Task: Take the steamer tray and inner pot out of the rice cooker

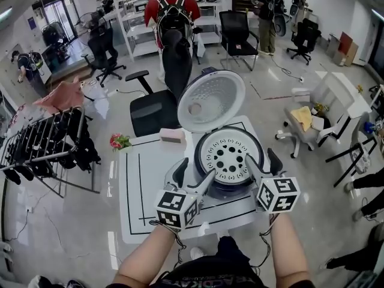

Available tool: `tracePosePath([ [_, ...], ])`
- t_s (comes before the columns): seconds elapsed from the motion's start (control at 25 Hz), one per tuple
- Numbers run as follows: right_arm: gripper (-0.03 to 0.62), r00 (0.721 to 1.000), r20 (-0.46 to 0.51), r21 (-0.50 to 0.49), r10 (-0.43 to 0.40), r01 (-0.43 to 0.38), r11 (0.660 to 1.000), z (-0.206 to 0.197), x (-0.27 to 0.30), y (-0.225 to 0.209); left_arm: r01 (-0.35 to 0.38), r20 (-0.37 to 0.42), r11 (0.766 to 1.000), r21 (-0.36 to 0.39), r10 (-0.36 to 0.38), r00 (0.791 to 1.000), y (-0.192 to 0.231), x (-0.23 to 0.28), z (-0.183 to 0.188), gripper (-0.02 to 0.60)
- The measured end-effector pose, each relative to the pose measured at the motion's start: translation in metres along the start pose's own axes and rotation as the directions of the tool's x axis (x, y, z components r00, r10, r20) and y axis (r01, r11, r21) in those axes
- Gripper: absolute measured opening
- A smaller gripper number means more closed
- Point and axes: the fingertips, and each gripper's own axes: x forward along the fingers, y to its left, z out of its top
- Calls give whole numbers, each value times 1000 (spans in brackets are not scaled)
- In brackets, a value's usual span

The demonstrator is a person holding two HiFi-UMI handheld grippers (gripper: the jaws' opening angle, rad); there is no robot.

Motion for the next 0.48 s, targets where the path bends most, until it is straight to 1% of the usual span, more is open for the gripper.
tracePosePath([
  [0.32,327,996,-84,-5,0,0,1000,-27,32,-29,-37,-55,999,2,37,998,7,36,-16,355],
  [0.48,327,989,-148,-31,-3,-2,1000,-43,47,-41,-53,-91,999,8,54,994,10,54,-26,356],
])
